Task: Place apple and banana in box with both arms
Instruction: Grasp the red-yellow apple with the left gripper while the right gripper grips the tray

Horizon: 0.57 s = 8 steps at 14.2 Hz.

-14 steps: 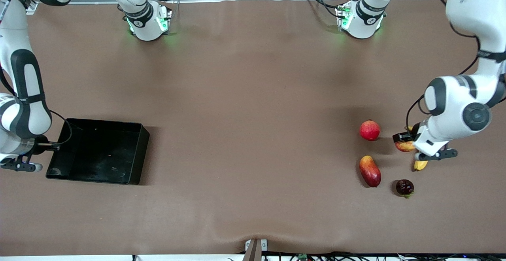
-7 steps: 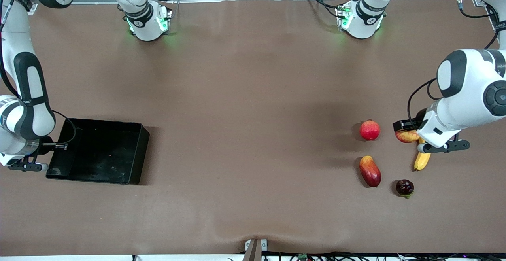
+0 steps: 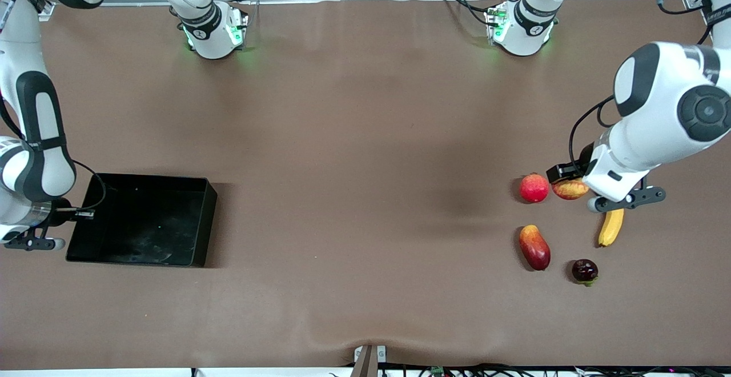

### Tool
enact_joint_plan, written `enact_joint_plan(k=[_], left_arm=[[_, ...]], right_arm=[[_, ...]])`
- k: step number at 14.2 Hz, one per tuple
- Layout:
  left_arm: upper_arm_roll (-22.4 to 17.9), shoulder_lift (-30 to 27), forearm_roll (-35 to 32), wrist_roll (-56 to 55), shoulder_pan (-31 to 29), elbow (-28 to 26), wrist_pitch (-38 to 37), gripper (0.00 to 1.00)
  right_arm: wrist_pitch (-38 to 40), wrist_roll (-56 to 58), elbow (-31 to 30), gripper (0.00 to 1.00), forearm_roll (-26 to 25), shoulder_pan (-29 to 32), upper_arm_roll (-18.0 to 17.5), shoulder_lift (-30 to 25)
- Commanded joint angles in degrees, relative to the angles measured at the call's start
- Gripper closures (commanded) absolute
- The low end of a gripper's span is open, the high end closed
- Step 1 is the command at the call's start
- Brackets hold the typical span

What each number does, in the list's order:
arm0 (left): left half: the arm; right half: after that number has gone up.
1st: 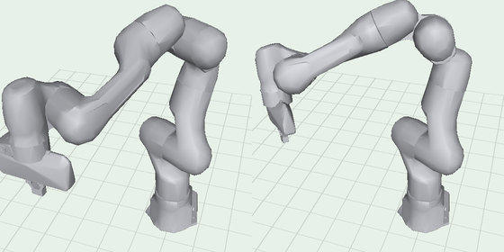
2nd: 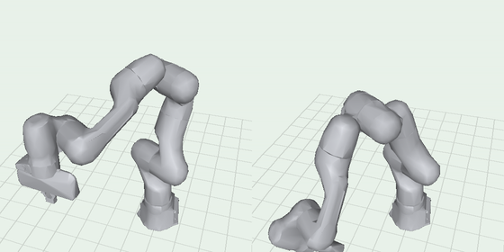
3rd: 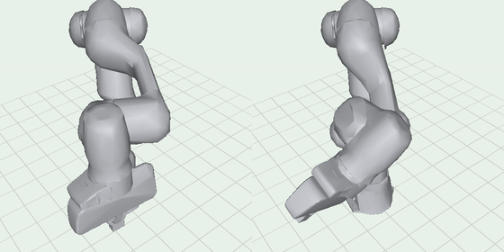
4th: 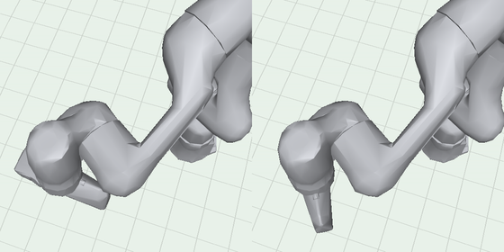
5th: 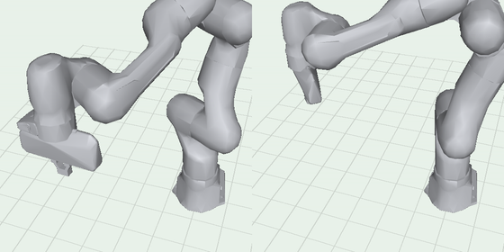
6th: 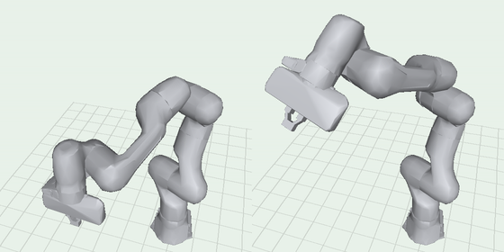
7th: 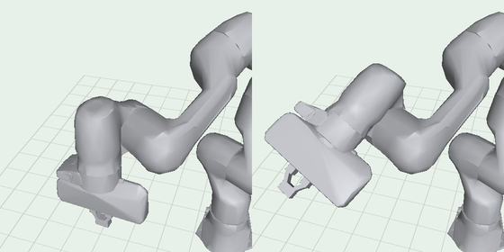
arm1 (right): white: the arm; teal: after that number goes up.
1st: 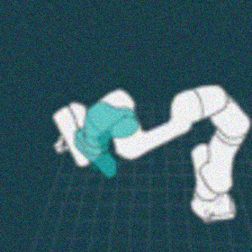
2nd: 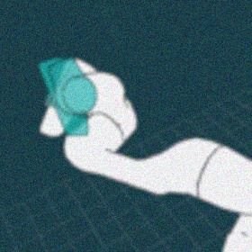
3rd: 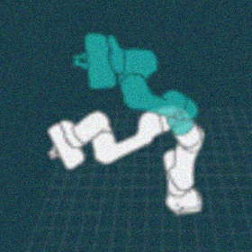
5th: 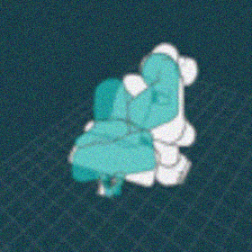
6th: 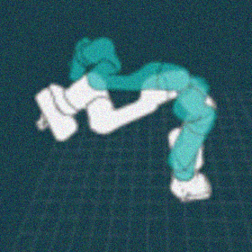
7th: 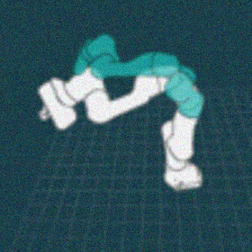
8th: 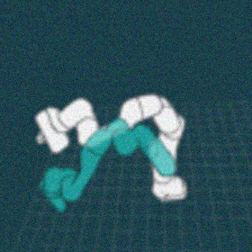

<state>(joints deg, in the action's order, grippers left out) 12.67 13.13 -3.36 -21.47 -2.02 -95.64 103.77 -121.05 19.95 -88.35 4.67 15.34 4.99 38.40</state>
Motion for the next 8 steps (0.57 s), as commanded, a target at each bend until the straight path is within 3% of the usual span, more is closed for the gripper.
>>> enact_joint_plan(k=[1,6,8], left_arm=[[0.3,-0.1,0.1,-1.4,-0.1,1.9,-1.9,1.0],[0.4,1.8,1.8,-2.4,0.1,6.5,-2.8,1.0],[0.4,2.3,1.8,-2.4,0.2,8.4,-3.0,1.0]], right_arm=[[7.8,0.6,-0.5,1.0,0.7,-3.9,-0.2,-6.9],[11.4,-4.3,-0.2,1.0,1.8,-17.0,-0.3,-9.7],[11.5,-8.6,-0.2,1.0,6.3,-21.0,-0.2,-9.6]])
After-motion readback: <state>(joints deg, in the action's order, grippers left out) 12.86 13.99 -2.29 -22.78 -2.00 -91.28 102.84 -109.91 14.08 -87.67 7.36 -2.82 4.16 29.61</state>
